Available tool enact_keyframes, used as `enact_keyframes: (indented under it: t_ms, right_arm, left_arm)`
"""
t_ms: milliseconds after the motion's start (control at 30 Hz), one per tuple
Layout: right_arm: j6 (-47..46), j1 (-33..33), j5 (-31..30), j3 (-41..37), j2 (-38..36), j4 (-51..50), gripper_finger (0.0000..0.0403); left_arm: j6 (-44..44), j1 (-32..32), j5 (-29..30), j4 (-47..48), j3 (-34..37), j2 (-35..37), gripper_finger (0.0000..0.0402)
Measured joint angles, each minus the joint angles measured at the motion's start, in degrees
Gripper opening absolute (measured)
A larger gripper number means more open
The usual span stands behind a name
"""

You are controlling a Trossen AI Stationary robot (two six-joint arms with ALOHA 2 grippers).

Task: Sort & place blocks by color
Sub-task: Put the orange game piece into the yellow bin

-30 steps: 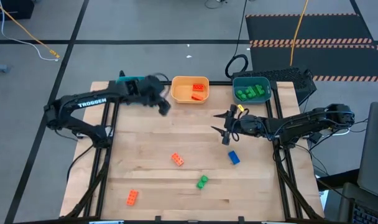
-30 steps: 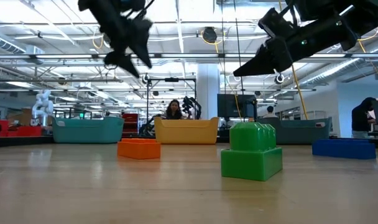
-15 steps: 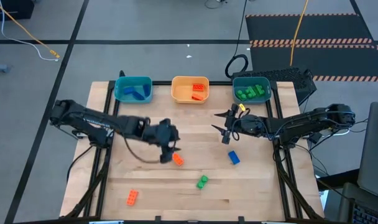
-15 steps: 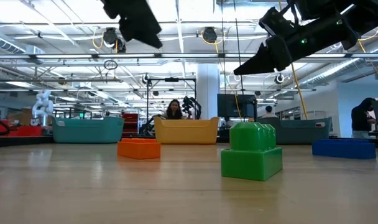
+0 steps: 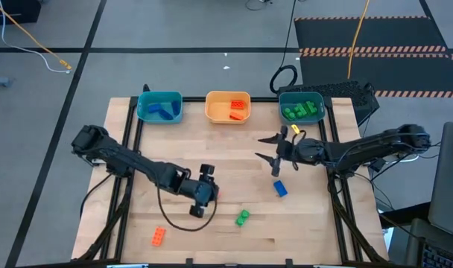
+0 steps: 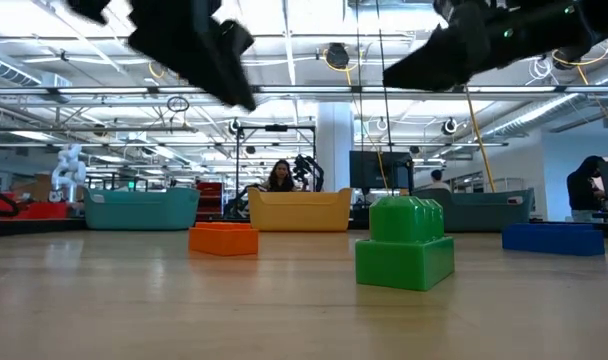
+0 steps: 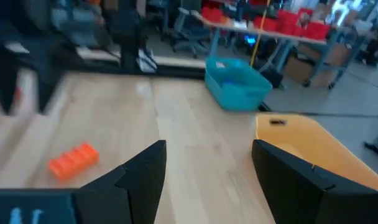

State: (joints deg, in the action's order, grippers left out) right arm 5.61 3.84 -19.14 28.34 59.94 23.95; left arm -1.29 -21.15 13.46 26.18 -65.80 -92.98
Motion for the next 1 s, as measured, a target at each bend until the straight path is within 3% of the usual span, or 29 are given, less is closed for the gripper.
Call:
enact_keyframes:
  t_ms: [200,567,700,833,1000]
  right_arm:
    - [1.12,2.42,-0.04,0.0,-3.85,-0.93,0.0231]
    - [6.53,2.48,-0.17,-0.02,-4.91,-0.35,0.0231]
    - [8.13,2.48,-0.38,-0.02,-4.73,-0.72,0.0231]
    - [9.88,2.48,-0.59,-0.02,-4.72,-0.43,0.0231]
    - [10.59,1.28,-0.6,-0.02,-4.72,0.11,0.0231]
  left_arm:
    - [3.14,1.88,-1.18,6.66,0.2,-2.18,0.02]
    - [-6.03,7.62,-5.11,9.1,0.0,-8.16,0.0345]
    - [-8.86,8.99,-6.44,9.69,0.0,-11.05,0.0378]
    - [-13.3,9.3,-8.53,7.99,0.02,-11.93,0.0374]
    - [-15.5,9.67,-11.12,7.47,0.02,-12.57,0.033]
